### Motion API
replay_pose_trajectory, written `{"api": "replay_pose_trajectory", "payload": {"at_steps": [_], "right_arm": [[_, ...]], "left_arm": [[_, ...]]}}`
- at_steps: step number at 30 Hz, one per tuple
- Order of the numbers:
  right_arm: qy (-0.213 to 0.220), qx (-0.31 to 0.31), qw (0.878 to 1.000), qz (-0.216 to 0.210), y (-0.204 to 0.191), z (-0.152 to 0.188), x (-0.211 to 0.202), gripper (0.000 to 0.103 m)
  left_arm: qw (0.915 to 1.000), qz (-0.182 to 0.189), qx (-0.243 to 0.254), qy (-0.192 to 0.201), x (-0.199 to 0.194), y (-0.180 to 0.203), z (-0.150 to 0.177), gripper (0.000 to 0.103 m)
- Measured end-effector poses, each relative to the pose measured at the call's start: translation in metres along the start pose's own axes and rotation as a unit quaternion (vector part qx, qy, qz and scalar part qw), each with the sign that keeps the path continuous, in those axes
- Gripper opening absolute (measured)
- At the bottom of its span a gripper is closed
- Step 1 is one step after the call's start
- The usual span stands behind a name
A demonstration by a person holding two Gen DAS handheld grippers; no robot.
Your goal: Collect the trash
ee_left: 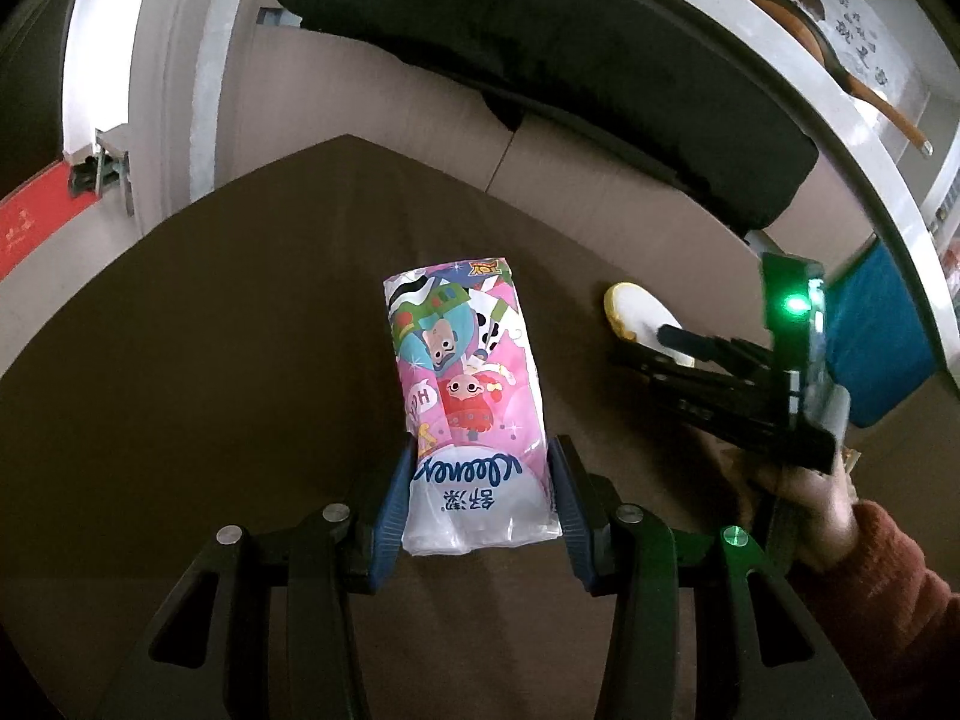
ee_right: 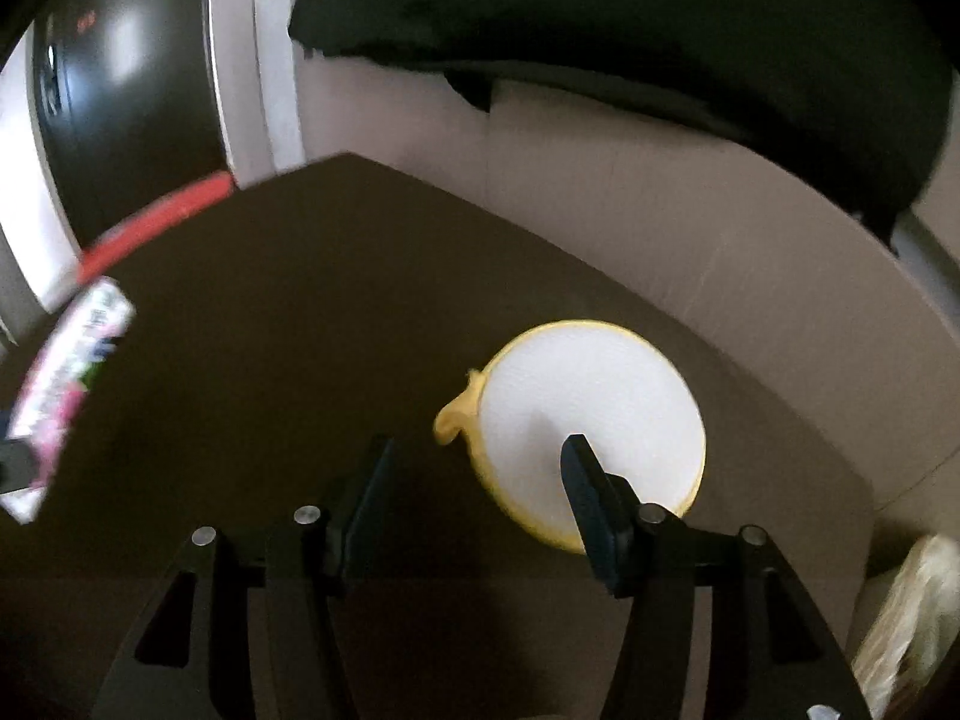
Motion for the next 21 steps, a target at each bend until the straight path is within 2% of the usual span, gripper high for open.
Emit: {"api": "replay_pose_trajectory", "payload": {"at_steps": [2,4,6,10,14,18,21], "right_arm": [[-0.005,-0.011,1.0,0.009,0.001,-0.002,0.005,0.052],[0.001,-0.02,1.0,0.022,0.005,-0.006,0.003,0.022],[0.005,-0.004,1.0,0.012,0.011,-0.009,-0.002,0.011],[0.054,0.032,0.998,-0.003,0.034,-0.017,-0.043,0.008],[0.092,0.104,0.989,-0.053,0.068,-0.022,-0.1,0.008],[0.112,0.157,0.977,-0.092,0.093,-0.014,-0.14,0.008],[0.118,0.182,0.971,-0.097,0.108,-0.001,-0.16,0.008]], "left_arm": [[1.0,0.008,-0.006,-0.002,0.002,0.0,0.0,0.045],[0.9999,0.013,-0.008,-0.004,0.004,0.001,0.0,0.045],[0.9998,0.017,-0.006,-0.004,0.004,0.003,-0.001,0.045],[0.9998,0.022,0.004,-0.002,0.002,0.014,-0.001,0.045],[0.9994,0.032,0.011,0.0,0.001,0.029,-0.003,0.045],[0.9982,0.054,0.023,-0.004,0.003,0.056,-0.004,0.045],[0.9972,0.062,0.041,-0.011,0.006,0.077,0.0,0.045]]}}
Point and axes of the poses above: each gripper's, at about its wrist camera, not at the fingertips, and x roughly the way its jaws point, y to its right, z to its underside, the point moved 7 cm from there along x, roughly the way its jaws point, and after that the axes turned 2 degrees about x, right-handed, at the moved point
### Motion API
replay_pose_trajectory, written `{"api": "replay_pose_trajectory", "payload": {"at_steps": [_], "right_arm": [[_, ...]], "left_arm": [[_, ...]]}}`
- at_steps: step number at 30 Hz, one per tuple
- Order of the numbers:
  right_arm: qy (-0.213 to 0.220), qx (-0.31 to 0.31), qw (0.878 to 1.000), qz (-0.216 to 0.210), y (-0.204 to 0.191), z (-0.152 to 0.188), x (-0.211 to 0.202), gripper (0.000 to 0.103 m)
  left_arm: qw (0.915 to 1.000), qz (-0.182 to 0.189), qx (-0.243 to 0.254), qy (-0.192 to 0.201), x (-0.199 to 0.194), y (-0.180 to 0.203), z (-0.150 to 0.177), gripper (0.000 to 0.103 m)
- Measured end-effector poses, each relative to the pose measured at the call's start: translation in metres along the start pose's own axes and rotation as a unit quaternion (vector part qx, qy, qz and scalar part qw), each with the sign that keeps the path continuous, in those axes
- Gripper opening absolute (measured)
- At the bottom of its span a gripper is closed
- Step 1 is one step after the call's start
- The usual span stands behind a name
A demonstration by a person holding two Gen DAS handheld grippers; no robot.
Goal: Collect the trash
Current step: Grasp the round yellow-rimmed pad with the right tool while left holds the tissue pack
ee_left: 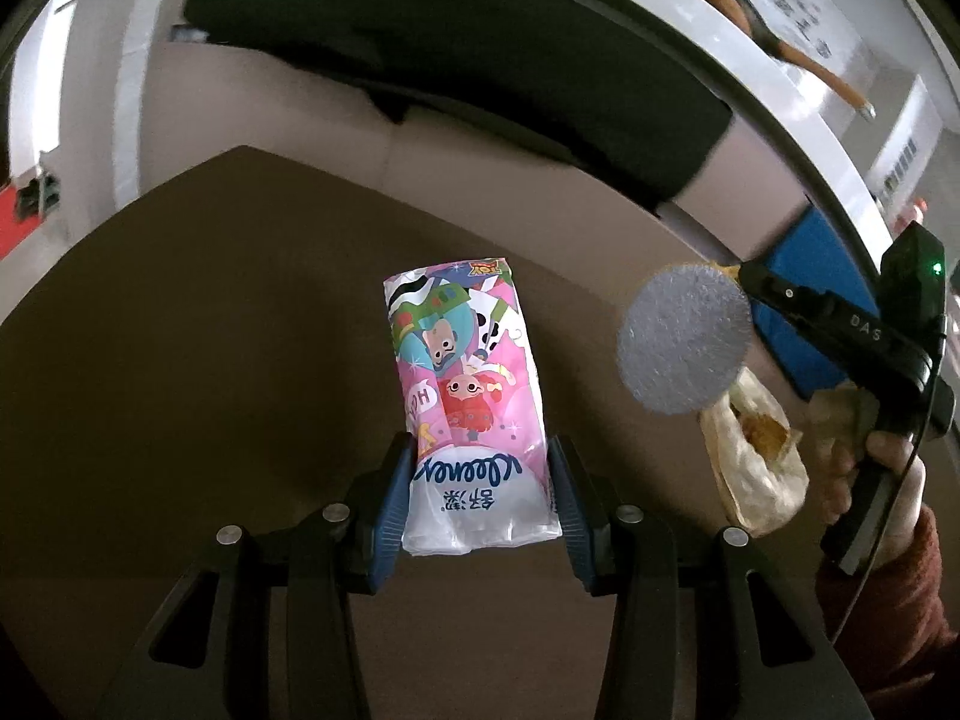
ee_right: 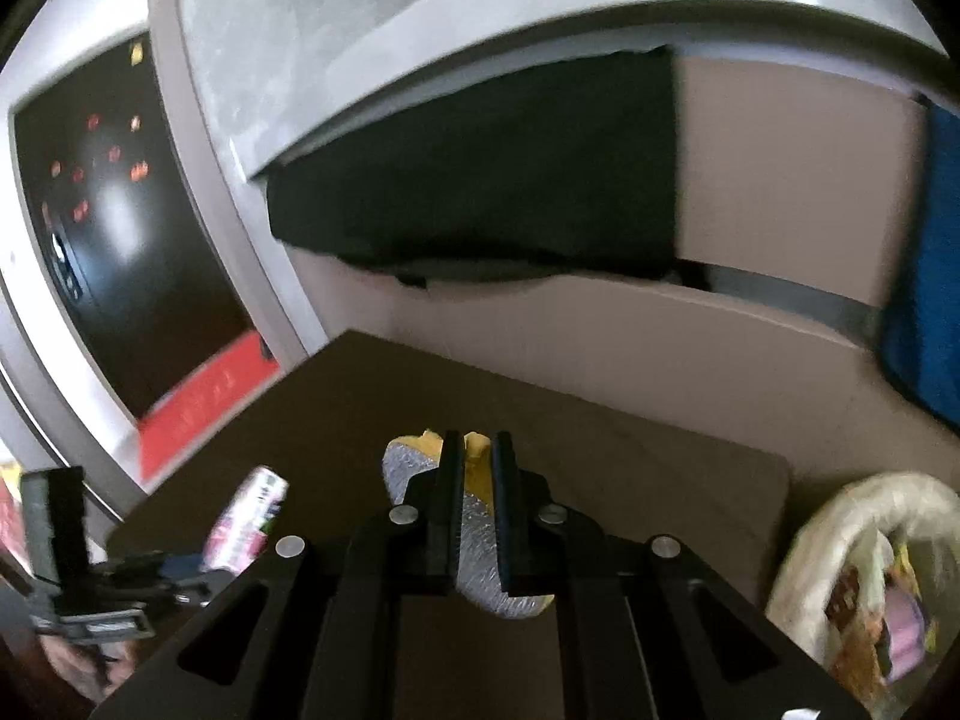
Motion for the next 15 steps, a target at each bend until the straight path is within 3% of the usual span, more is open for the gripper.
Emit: {"api": "replay_pose_trajectory", "payload": {"at_steps": [5,15], "right_arm": [[-0.017,0.032,0.999,0.0,0.026,0.026,-0.01,0.008],[-0.032,0.043,0.998,0.029,0.07,0.068,-0.008,0.012]], "left_arm": [[0.9995,0.016,0.011,-0.024,0.014,0.023,0.003,0.045],[0.9982,0.006,0.018,-0.057,0.036,0.044,0.011,0.045]]}}
Point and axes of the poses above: each gripper's, at about its wrist camera, not at the fingertips, and x roughly the way its jaws point, y to its right, z to its underside, the point moved 7 cm from there along x, roughly the way its jaws point, and after that the axes turned 2 degrees about x, right-handed, at the moved point
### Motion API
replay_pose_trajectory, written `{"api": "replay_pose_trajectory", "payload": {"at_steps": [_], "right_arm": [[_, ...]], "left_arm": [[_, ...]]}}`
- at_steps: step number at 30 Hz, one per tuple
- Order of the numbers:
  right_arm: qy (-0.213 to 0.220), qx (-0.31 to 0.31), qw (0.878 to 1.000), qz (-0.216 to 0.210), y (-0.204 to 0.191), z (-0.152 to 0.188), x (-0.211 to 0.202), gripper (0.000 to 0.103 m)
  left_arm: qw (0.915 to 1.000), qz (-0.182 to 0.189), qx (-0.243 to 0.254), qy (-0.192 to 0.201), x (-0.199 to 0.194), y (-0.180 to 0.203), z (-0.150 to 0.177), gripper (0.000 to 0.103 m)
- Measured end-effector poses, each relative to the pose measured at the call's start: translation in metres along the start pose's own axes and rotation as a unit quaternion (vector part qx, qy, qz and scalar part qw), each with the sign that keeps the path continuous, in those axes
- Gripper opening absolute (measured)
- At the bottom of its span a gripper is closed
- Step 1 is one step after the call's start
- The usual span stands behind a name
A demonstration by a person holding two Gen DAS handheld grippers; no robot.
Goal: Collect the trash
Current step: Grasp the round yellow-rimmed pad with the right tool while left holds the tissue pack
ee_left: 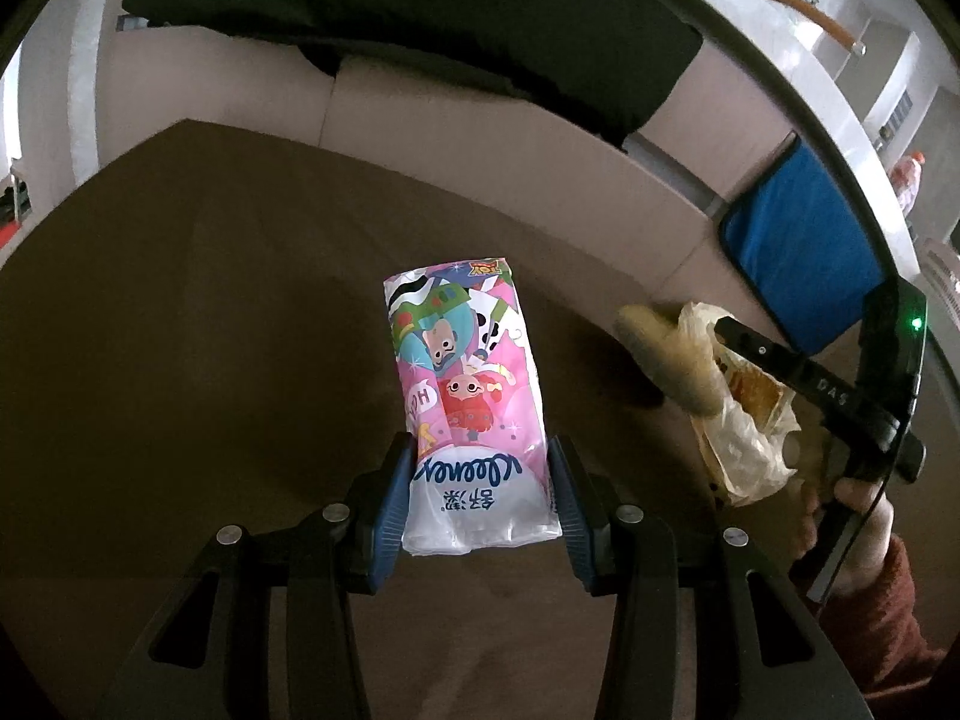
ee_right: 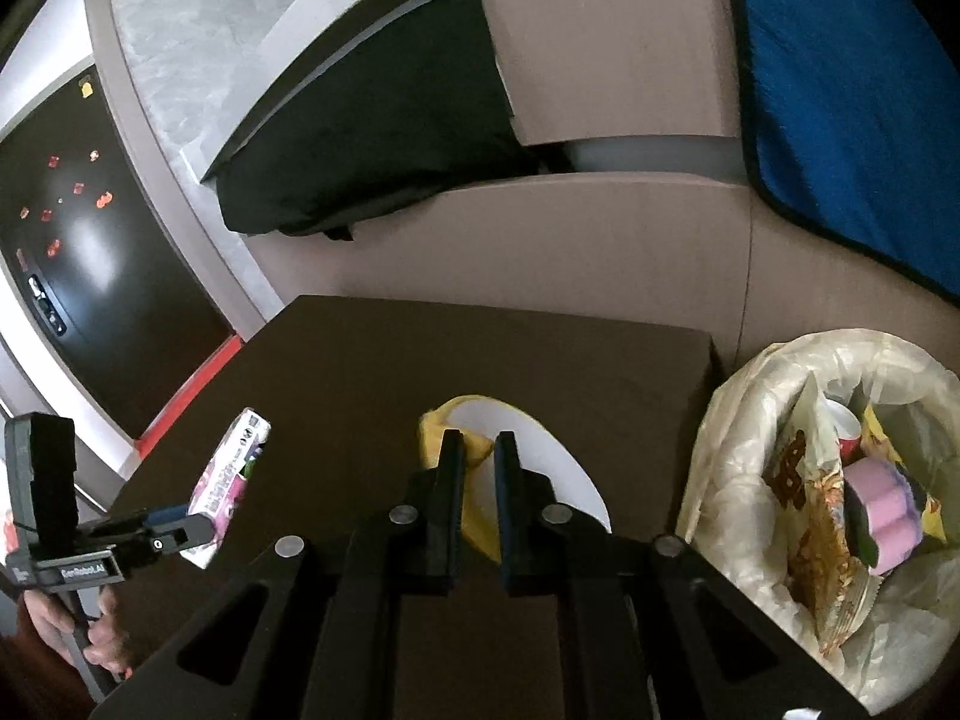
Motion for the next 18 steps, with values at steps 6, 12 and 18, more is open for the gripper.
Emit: {"api": "replay_pose_trajectory", "payload": {"at_steps": [6,12,18], "right_arm": [[-0.008,-0.001,1.0,0.007,0.015,0.01,0.008,0.014],[-0.042,0.001,0.999,-0.022,0.019,0.034,0.018,0.064],[-0.06,0.013,0.998,0.005,0.028,0.054,0.034,0.063]], "left_arm": [[0.9996,0.013,0.02,-0.014,0.018,0.03,-0.007,0.045],[0.9987,0.02,0.03,-0.035,0.034,0.044,-0.001,0.046],[0.9971,0.016,0.045,-0.059,0.046,0.052,0.007,0.045]]}}
Point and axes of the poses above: each gripper's, at about its wrist camera, not at the fingertips, and x roughly the way its jaws point, y to its right, z to its underside, the point moved 7 cm from there along x, roughly the way its jaws point, and after that the axes turned 2 degrees about x, right-handed, at the moved point
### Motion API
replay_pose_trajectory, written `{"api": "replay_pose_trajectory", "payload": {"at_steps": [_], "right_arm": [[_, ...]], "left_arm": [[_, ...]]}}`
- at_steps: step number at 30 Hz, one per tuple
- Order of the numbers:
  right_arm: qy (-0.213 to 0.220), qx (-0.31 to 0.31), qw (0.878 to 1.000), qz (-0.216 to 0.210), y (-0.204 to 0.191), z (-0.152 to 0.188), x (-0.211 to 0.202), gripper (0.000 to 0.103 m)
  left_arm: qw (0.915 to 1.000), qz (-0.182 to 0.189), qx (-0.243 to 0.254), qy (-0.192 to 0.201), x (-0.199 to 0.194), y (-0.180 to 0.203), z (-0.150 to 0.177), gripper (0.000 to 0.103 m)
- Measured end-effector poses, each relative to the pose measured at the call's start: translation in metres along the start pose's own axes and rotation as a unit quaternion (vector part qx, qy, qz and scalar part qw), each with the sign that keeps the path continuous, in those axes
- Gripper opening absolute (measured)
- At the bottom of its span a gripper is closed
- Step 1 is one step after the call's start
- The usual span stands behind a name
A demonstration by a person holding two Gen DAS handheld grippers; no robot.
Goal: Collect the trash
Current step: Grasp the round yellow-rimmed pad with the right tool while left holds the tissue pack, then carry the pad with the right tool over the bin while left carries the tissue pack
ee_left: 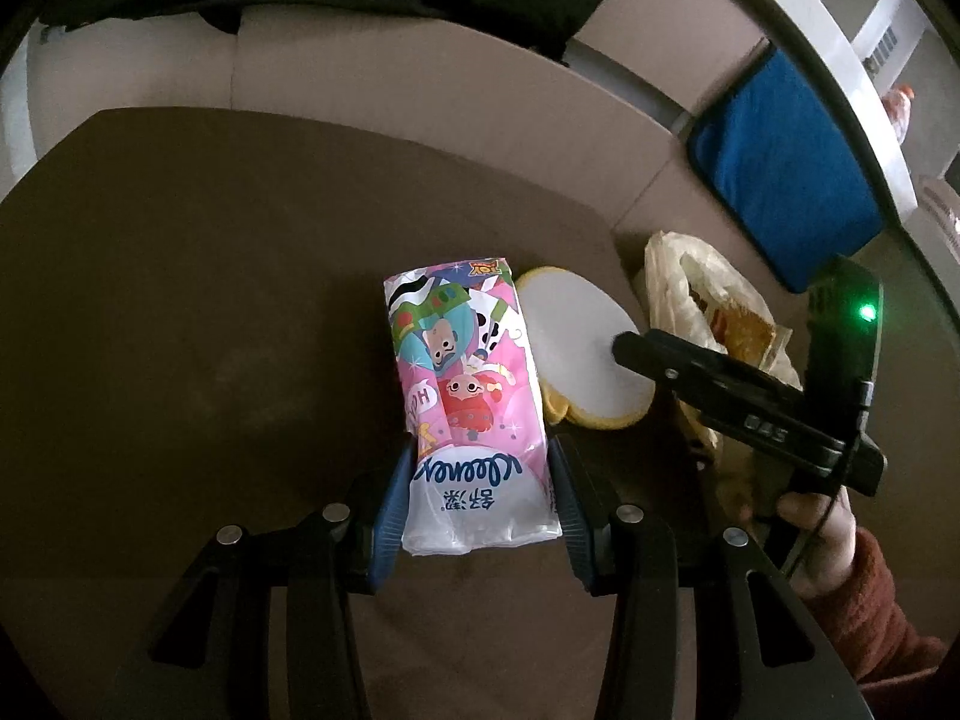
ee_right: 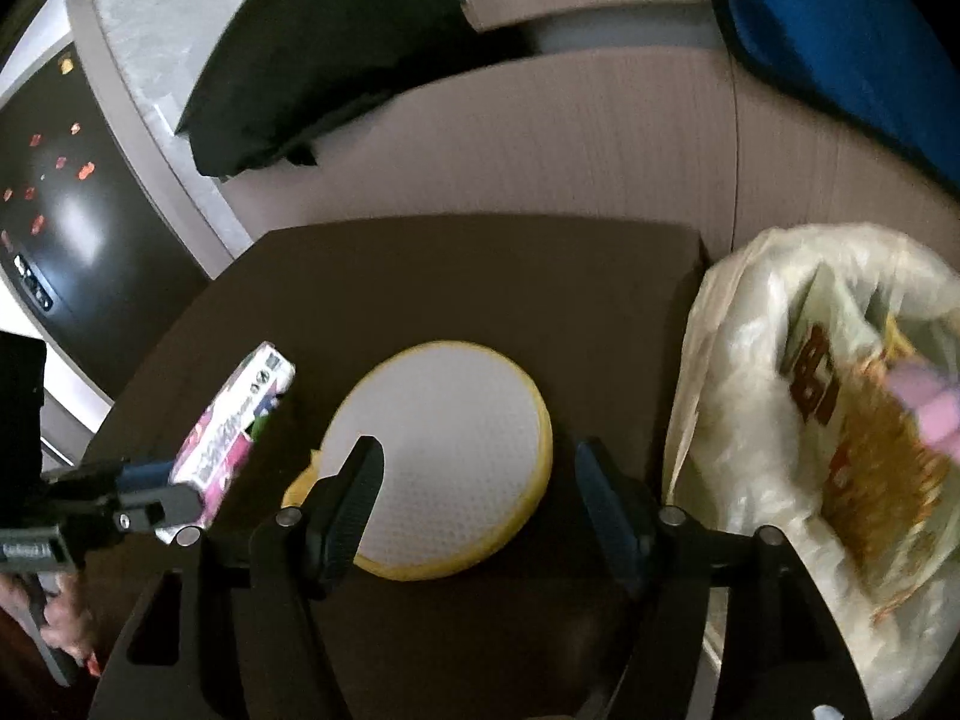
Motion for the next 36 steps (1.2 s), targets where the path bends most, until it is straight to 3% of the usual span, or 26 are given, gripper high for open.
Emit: {"api": "replay_pose_trajectory", "payload": {"at_steps": [2,4,5,7,10,14,19,21,23,24,26,30,36], "right_arm": [[-0.004,-0.003,1.0,0.006,0.0,0.003,0.005,0.054],[-0.001,-0.011,1.0,0.008,-0.002,0.003,0.007,0.03],[-0.003,-0.01,1.0,0.002,-0.003,0.002,0.007,0.03],[-0.002,-0.008,1.0,-0.02,-0.011,0.001,0.004,0.02],[0.013,-0.01,0.999,-0.041,-0.024,-0.005,-0.008,0.021],[0.024,0.005,0.993,-0.117,-0.049,-0.017,-0.028,0.021],[0.003,0.002,0.987,-0.163,-0.08,-0.019,-0.018,0.023],[-0.015,-0.002,0.987,-0.158,-0.088,-0.015,-0.001,0.024],[-0.017,-0.012,0.992,-0.128,-0.092,-0.014,0.014,0.024],[-0.015,-0.02,0.994,-0.11,-0.092,-0.015,0.018,0.018],[-0.001,-0.027,0.995,-0.095,-0.093,-0.017,0.013,0.016],[0.055,-0.048,0.996,-0.056,-0.087,-0.031,-0.028,0.014],[0.151,-0.08,0.985,-0.011,-0.08,-0.056,-0.115,0.014]], "left_arm": [[1.0,0.002,0.009,0.0,-0.002,0.003,0.0,0.045],[0.9997,0.001,0.025,-0.007,0.0,0.009,0.004,0.045],[0.9995,0.001,0.029,-0.013,0.003,0.01,0.006,0.045],[0.9993,0.002,0.031,-0.022,0.008,0.01,0.011,0.045],[0.9994,0.002,0.029,-0.017,0.006,0.009,0.01,0.045],[0.9998,0.007,0.01,-0.013,0.002,0.001,0.012,0.045],[0.9999,0.007,-0.01,-0.007,-0.007,-0.014,0.015,0.045],[0.9999,0.005,-0.014,-0.005,-0.01,-0.016,0.017,0.045],[0.9999,-0.007,-0.012,0.0,-0.015,-0.015,0.017,0.045],[0.9998,-0.014,-0.01,0.005,-0.015,-0.014,0.016,0.045],[0.999,-0.035,0.005,0.025,-0.024,-0.009,0.01,0.045],[0.9885,-0.093,0.056,0.105,-0.056,0.013,-0.008,0.045],[0.9695,-0.113,0.113,0.186,-0.096,0.07,-0.03,0.045]]}}
Point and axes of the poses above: each gripper's, at about its wrist camera, not at the fingertips, and x roughly the way its jaws point, y to its right, z to its underside, the point moved 7 cm from there along x, roughly the way its jaws point, and after that the axes turned 2 degrees about x, right-handed, at the moved point
